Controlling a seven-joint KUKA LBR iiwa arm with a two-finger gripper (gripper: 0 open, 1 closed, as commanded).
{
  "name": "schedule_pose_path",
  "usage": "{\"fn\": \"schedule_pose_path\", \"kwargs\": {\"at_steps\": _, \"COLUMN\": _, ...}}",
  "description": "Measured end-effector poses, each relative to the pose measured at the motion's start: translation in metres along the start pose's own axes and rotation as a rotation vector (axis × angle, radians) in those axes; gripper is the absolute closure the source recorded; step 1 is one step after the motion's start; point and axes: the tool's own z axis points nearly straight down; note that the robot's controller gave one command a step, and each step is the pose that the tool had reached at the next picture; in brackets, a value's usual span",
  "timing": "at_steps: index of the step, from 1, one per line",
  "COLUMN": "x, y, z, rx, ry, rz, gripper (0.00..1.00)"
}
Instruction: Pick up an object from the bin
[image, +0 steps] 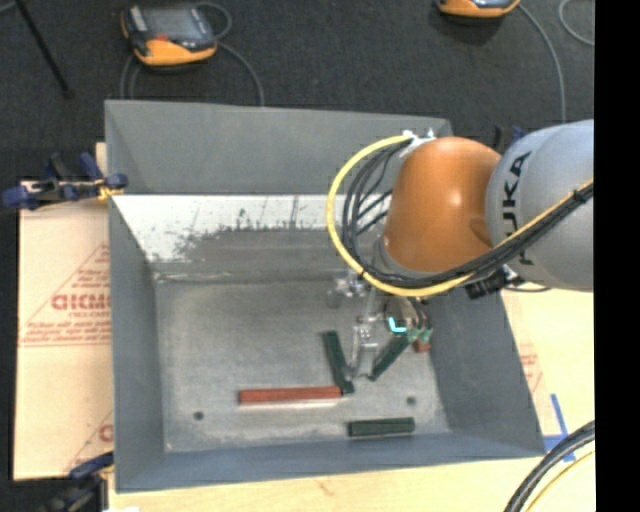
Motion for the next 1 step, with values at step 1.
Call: {"fn": "schedule_pose_path", "kwargs": {"at_steps": 1, "x": -0.0016, "y": 0.0001, "z": -0.0034, "rx": 0.0, "ry": -0.007, "rz": 0.0, "gripper": 0.0}}
